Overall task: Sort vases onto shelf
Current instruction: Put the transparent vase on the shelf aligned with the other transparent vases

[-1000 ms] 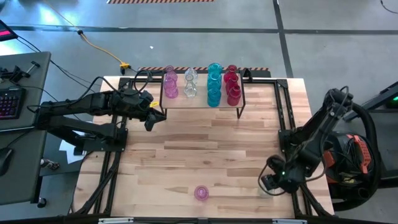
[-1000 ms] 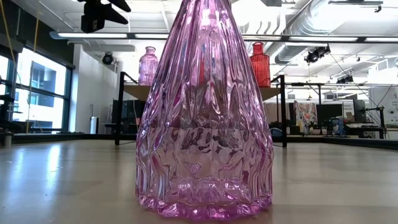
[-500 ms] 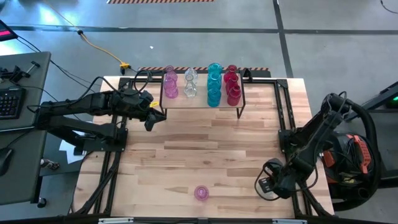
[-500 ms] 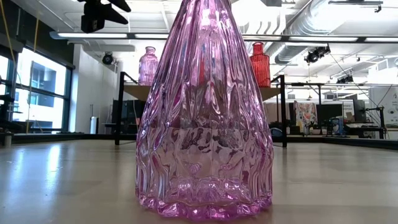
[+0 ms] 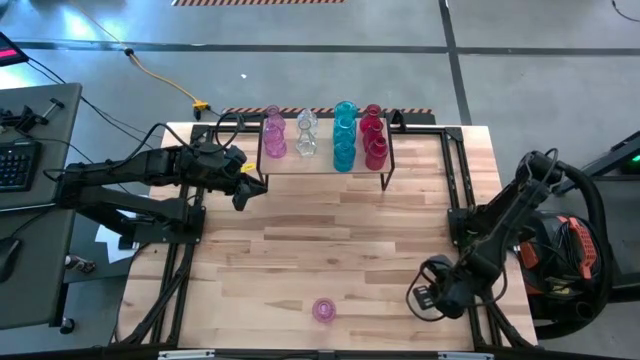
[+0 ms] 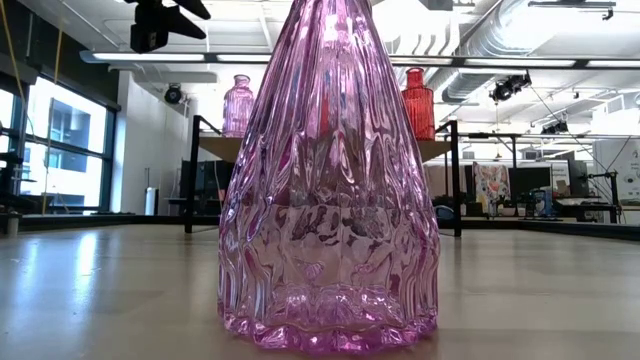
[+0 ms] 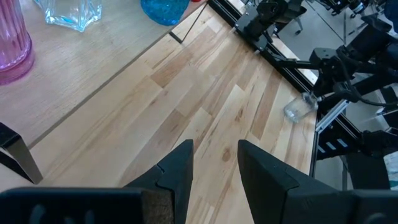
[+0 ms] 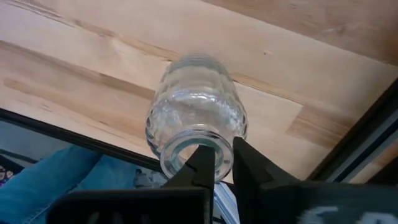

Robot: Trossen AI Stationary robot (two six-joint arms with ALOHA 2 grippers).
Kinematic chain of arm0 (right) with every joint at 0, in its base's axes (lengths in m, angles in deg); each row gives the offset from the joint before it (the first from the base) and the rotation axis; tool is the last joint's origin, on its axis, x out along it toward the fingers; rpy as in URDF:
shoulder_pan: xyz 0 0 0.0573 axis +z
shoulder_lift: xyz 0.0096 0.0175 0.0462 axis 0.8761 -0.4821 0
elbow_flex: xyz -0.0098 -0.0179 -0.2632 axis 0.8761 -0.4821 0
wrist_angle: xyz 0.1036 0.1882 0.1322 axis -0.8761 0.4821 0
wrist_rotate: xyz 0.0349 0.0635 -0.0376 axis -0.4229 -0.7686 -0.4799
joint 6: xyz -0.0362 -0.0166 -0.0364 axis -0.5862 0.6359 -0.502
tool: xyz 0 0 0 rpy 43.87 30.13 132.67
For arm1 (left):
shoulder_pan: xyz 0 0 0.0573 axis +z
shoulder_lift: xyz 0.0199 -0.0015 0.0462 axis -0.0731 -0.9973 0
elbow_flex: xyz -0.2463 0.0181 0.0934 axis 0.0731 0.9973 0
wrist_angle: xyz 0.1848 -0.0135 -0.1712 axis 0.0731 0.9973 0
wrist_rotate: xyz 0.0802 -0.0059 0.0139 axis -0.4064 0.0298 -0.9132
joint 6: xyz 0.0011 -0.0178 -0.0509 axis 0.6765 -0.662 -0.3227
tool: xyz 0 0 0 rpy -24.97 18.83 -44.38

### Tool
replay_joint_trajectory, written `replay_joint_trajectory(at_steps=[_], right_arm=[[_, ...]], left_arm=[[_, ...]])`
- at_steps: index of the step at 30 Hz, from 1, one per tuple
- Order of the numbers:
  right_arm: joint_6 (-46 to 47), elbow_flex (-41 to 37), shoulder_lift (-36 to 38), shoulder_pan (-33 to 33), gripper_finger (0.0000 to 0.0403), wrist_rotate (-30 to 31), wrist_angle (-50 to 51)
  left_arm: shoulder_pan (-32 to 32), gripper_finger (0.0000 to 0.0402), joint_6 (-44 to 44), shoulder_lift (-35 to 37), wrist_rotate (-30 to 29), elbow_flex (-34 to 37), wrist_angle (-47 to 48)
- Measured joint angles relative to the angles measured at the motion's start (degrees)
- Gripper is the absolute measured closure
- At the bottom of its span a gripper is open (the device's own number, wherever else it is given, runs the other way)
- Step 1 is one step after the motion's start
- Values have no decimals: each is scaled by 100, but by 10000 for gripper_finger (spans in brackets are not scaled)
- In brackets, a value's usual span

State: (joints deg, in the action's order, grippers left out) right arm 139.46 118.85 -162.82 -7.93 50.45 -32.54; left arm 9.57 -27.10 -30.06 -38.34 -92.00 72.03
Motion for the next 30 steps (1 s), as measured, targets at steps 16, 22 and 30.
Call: replay_joint_trajectory(at_steps=[16, 22, 30], right_arm=[[-1877, 948, -16, -1187, 400, 7, 1280], [-3152, 1308, -9, -2065, 400, 7, 1689], [-4692, 1370, -7, -3237, 400, -1, 1344]], left_arm=[[-1, 284, 0, 1, 0, 0, -2], [1, 284, 0, 0, 1, 0, 0], [-2, 284, 0, 2, -2, 0, 0]])
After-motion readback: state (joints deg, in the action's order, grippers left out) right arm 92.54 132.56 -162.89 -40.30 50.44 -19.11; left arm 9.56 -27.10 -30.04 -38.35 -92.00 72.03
